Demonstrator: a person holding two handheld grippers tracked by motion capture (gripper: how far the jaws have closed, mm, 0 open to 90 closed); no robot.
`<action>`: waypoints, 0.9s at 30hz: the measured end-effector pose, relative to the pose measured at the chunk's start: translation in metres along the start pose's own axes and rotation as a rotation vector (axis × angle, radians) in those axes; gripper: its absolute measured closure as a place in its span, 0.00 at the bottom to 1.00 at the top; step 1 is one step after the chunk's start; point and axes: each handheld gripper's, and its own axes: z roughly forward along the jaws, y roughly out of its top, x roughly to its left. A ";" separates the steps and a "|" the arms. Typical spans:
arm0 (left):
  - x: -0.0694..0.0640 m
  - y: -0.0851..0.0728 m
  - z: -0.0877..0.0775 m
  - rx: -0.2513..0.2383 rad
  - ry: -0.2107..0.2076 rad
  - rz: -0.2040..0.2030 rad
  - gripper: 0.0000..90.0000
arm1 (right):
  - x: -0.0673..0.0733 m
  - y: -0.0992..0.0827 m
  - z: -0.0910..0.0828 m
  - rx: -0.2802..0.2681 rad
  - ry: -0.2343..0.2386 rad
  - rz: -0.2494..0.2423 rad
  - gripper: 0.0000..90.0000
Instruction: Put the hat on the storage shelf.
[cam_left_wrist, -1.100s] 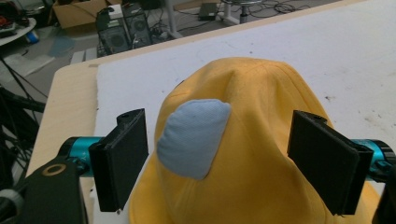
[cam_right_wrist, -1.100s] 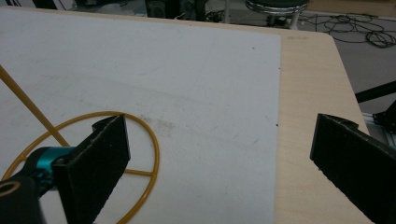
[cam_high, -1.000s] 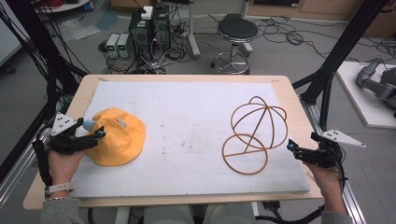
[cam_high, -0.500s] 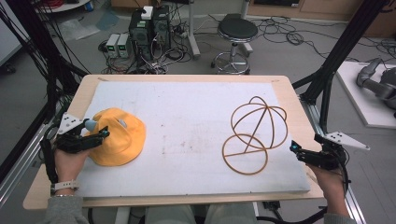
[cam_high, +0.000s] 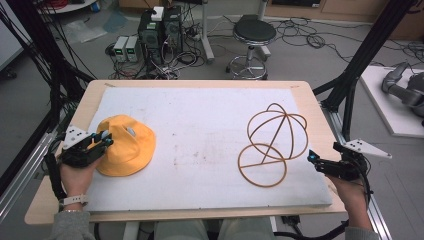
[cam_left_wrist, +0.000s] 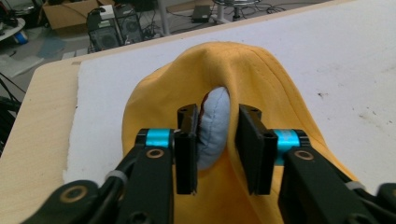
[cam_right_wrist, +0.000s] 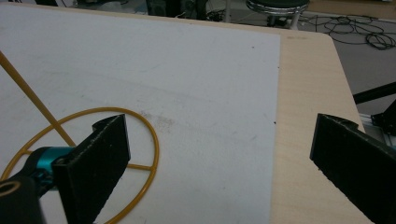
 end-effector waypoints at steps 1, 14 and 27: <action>-0.001 0.000 -0.001 -0.002 0.002 0.006 0.82 | 0.001 0.000 0.001 -0.001 0.004 0.001 0.05; 0.000 -0.006 -0.008 -0.080 0.011 -0.032 0.89 | 0.003 0.003 0.007 0.000 0.008 -0.006 0.05; -0.010 0.002 -0.021 -0.223 0.033 -0.009 0.90 | 0.002 0.002 0.006 -0.003 0.002 0.002 0.05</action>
